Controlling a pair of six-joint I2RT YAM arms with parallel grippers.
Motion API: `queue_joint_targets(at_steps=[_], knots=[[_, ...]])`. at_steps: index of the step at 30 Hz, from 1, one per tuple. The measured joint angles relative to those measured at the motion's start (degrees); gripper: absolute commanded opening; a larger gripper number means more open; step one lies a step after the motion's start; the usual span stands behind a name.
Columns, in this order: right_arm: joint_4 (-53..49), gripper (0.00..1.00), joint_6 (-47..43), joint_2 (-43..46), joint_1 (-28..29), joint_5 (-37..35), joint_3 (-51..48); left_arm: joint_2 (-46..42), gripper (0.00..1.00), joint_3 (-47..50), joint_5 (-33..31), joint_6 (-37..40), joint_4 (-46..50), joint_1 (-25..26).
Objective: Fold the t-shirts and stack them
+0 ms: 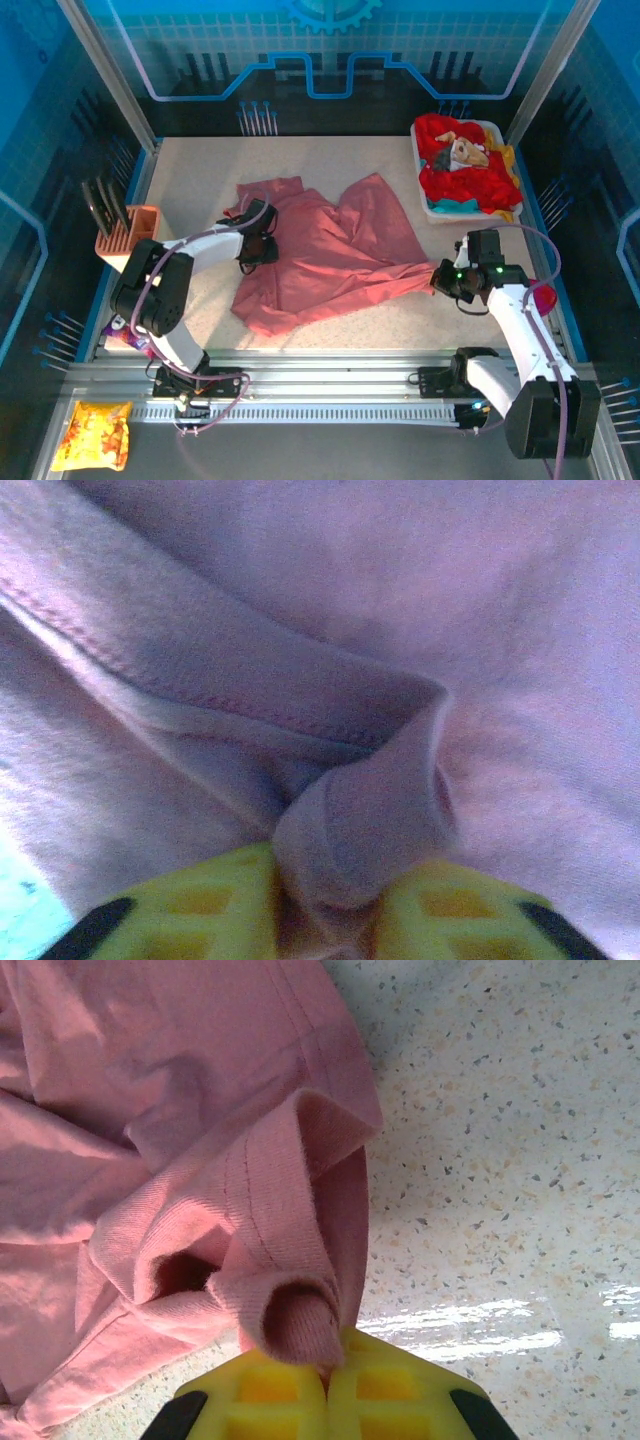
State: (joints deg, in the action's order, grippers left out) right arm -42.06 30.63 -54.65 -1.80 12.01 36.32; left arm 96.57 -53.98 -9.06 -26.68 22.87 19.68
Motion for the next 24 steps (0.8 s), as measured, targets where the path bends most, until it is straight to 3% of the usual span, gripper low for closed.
queue_joint_targets(at_steps=[2, 6, 13, 16, 18, 20, 21, 22, 23, 24], knots=[[-0.33, 0.00, 0.20, 0.31, 0.02, -0.02, 0.00, -0.59, 0.03, -0.85, -1.46, 0.24, 2.01, -0.24], [-1.16, 0.00, 0.70, 0.81, 0.46, -0.26, 0.00, -5.81, 0.04, -1.22, -4.17, 0.07, 7.39, -1.73], [-3.67, 0.00, 2.56, 2.10, 2.62, -3.28, 0.00, -14.27, 0.07, -4.79, -9.31, -0.24, 20.92, -9.64], [-4.70, 0.01, 3.45, 2.93, 3.21, -4.87, 0.00, -14.45, 0.19, -4.22, -12.48, -0.74, 25.66, -10.97], [-5.25, 0.02, 3.98, 3.34, 4.09, -6.05, 0.00, -13.16, 0.20, -3.48, -12.79, -1.51, 28.00, -11.45], [-5.66, 0.05, 4.39, 3.43, 5.03, -7.08, 0.00, -10.10, 0.31, -2.80, -12.81, -1.81, 29.33, -11.76], [-5.90, 0.09, 4.57, 3.43, 5.51, -7.41, 0.00, -8.59, 0.40, -2.38, -12.87, -1.70, 29.53, -11.87], [-6.19, 0.19, 4.96, 3.41, 6.03, -7.96, 0.00, -7.08, 0.43, -1.73, -12.94, -1.73, 29.59, -11.96], [-6.51, 0.37, 5.42, 3.43, 6.71, -8.63, 0.00, -5.90, 0.48, -0.90, -12.83, -1.88, 29.75, -12.09], [-6.80, 0.52, 5.81, 3.43, 7.37, -9.14, 0.00, -5.42, 0.59, -0.24, -12.61, -1.70, 29.94, -12.31]])
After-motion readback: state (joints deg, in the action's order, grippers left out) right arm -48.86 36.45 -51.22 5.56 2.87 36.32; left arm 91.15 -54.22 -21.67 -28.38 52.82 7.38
